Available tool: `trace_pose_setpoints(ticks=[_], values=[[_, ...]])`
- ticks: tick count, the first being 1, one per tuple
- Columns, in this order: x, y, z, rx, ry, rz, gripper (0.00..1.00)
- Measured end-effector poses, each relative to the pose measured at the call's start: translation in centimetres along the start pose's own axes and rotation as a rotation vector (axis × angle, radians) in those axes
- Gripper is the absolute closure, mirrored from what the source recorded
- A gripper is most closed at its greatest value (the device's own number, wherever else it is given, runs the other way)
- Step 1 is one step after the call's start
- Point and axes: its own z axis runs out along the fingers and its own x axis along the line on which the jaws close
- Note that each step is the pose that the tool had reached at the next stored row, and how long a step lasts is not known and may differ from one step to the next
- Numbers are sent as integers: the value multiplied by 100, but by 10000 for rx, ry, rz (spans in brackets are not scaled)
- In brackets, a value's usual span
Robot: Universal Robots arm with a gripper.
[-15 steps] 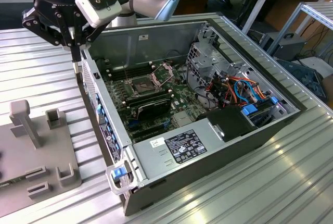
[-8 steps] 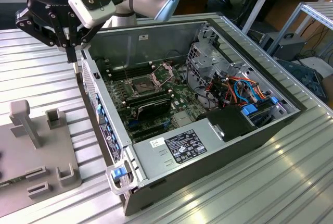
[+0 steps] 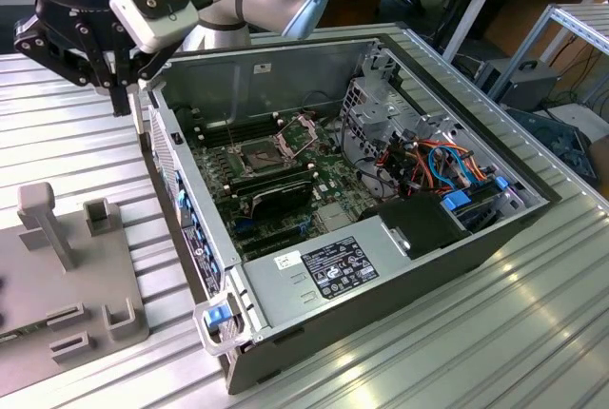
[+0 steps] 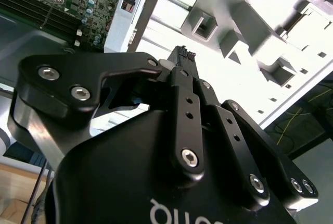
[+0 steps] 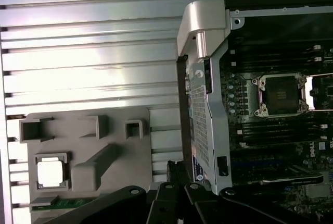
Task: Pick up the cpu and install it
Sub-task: 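Reach for the cpu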
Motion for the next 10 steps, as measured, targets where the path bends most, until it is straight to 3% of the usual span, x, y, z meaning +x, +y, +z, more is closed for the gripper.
trace_pose_setpoints(ticks=[10], values=[[125, -9, -3, 0, 0, 0, 89]])
